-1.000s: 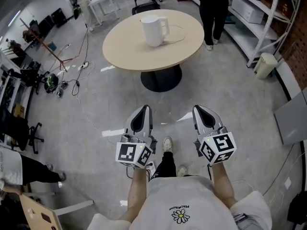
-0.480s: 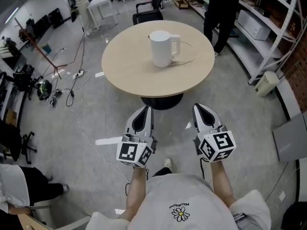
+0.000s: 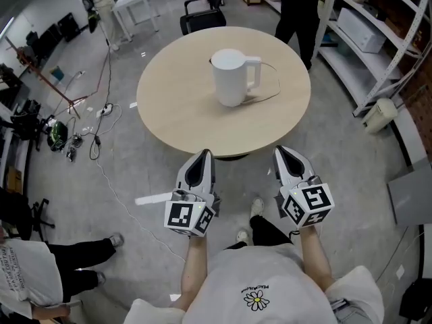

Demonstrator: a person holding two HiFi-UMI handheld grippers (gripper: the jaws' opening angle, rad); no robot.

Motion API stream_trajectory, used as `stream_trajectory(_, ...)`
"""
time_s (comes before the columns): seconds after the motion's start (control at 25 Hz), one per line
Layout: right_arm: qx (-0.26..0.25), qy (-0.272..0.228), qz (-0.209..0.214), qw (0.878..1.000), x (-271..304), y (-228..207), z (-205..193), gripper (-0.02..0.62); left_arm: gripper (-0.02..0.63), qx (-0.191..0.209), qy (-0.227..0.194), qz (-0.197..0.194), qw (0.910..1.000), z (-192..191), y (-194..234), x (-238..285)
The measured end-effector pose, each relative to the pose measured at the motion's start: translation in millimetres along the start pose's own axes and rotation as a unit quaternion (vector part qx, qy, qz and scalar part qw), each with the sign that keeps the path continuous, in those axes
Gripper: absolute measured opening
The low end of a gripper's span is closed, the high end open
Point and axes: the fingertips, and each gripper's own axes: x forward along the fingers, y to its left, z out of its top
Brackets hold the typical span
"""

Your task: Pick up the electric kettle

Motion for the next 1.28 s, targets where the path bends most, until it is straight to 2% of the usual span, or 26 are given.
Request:
stream_trajectory(0.16,0.008,-0.001,-0.008,1.000,40,-33,3,0.003,0.002,-0.012,0.015,0.005,0.9998,-17,20,49)
stream_trajectory(0.36,0.000,-0.007,-0.008,1.000,102,-85,18,0.003,0.000,0.004,0.009,-0.004,0.9999,-19,36,127)
stream_trajectory(0.6,-0.011,0.007,0.002,1.000,182,-140,40,0.003,0.002,0.012,0.008,0.031,0.9994,-14,83,210)
stream_trajectory(0.88,-0.018,0.019,0.024,0.999,253,-168,49,0.003,0.002,0.014,0.026,0.060,0.9977,-29,120,261)
stream_trajectory(0.96,-0.020,0.025,0.026,0.999,266,-170,47,0.004,0.002,0.015,0.035,0.062,0.9974,-37,129,268)
stream_trajectory(1.08,-0.024,0.032,0.023,0.999,284,-175,44,0.047,0.004,0.027,0.043,0.047,0.9976,-46,139,279)
stream_trajectory(1.16,-0.031,0.037,0.016,0.999,296,-182,41,0.075,0.112,0.027,0.047,0.029,0.9981,-55,143,290)
stream_trajectory(1.28,-0.041,0.051,0.009,0.998,310,-190,29,0.112,0.228,0.009,0.060,0.011,0.9981,-73,151,299)
